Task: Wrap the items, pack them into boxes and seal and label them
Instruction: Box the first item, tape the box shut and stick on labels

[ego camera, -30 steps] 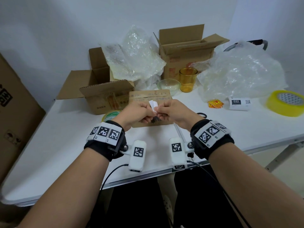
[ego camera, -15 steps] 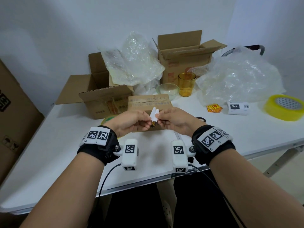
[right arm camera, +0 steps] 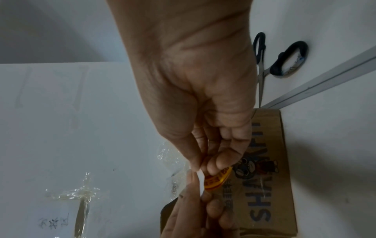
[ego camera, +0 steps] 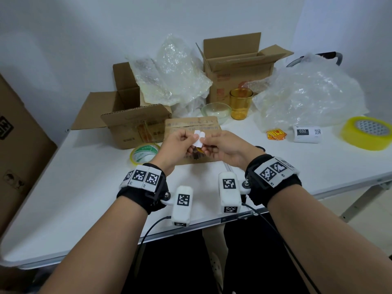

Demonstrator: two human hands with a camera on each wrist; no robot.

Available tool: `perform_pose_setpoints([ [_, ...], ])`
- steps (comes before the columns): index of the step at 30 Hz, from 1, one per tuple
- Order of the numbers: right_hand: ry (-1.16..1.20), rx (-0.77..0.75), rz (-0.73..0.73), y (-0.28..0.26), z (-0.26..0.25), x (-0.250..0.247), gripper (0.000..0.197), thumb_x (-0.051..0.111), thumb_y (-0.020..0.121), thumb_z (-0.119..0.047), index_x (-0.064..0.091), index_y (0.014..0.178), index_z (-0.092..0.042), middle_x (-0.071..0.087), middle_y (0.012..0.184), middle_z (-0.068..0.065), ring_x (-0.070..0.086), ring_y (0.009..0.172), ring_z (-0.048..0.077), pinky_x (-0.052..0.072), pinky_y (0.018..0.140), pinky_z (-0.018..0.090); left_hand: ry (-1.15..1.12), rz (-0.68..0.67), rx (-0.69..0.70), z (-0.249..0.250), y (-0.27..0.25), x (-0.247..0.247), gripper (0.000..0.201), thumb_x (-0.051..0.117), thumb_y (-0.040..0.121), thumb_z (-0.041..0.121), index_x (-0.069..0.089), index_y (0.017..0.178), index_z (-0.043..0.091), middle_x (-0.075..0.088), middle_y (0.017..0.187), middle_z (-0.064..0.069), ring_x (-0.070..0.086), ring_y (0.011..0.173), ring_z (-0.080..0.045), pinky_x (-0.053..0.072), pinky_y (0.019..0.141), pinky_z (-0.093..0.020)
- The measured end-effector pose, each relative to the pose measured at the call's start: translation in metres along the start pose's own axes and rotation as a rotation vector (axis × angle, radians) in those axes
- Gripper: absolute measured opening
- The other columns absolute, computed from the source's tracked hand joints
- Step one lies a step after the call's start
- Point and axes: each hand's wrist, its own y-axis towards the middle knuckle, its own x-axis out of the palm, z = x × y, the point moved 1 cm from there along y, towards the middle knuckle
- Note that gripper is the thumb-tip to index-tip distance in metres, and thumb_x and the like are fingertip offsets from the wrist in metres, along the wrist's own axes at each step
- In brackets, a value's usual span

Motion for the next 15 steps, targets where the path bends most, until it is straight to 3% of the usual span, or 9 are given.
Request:
perform_pose_setpoints([
  [4, 0.035, 0.001, 0.005, 0.003, -0.002, 0.002, 0.007, 0.06, 0.093, -0.003, 0.063, 0.088, -0.003, 0.06, 0.067, 0.007, 0.057, 0.059, 0.01, 0.052, 0.059, 0.018, 0.023, 0.03, 0.03, 0.002, 0.003, -0.006, 0.012, 0.06, 0.097, 0.016, 0.062, 0.091, 0.006, 0.055, 0.064, 0.0, 0.048, 0.053, -0.007, 0.042, 0.054, -0.019],
  [9, 0.051, -0.007, -0.015, 0.006, -0.006, 0.004, 0.01, 0.061, 0.093, -0.002, 0.063, 0.083, -0.004, 0.061, 0.064, 0.005, 0.056, 0.059, 0.01, 0.051, 0.058, 0.018, 0.014, 0.039, 0.041, 0.004, 0.007, -0.016, 0.011, 0.062, 0.096, 0.015, 0.065, 0.093, 0.006, 0.056, 0.066, 0.001, 0.048, 0.055, -0.005, 0.042, 0.052, -0.014],
  [15, 0.058, 0.018, -0.048, 0.006, -0.006, 0.001, 0.004, 0.061, 0.092, -0.002, 0.062, 0.088, -0.003, 0.061, 0.067, 0.006, 0.057, 0.059, 0.01, 0.051, 0.058, 0.018, -0.014, -0.02, -0.008, 0.0, 0.012, -0.029, 0.015, 0.063, 0.094, 0.015, 0.066, 0.098, 0.0, 0.053, 0.065, 0.0, 0.046, 0.055, -0.005, 0.041, 0.051, -0.013],
])
